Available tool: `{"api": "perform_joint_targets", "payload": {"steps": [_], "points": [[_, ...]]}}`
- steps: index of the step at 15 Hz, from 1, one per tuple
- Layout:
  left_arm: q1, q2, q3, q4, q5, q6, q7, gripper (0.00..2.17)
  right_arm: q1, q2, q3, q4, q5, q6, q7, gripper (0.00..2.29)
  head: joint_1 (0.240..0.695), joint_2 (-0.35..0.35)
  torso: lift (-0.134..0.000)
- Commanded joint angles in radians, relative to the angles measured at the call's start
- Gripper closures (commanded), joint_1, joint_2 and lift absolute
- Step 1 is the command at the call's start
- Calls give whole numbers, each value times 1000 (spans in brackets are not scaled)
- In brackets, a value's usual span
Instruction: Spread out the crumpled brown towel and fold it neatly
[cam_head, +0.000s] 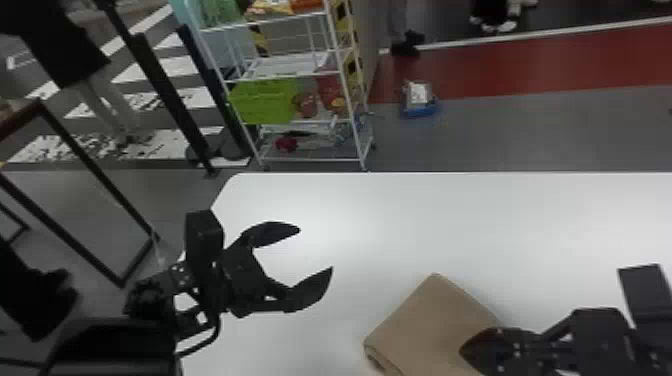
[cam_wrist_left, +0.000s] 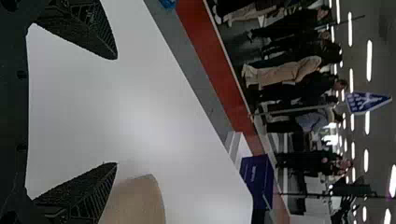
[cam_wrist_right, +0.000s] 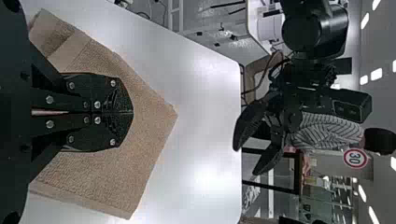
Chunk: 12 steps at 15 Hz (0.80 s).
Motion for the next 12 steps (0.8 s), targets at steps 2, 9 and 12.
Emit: {"api": "perform_joint_targets", "payload": {"steps": [2, 9, 12], "points": [[63, -52, 5, 2, 234, -59, 192, 70, -75, 51, 87, 126, 111, -31, 8, 1659, 695, 350, -122], [90, -84, -8, 33, 316, -127, 242, 76, -126, 73, 165, 207, 327, 31, -49, 1659, 695, 350, -122], [90, -82, -5, 33, 316, -127, 241, 76, -127, 73, 131, 201, 278, 25, -51, 1656, 695, 350, -122]]}}
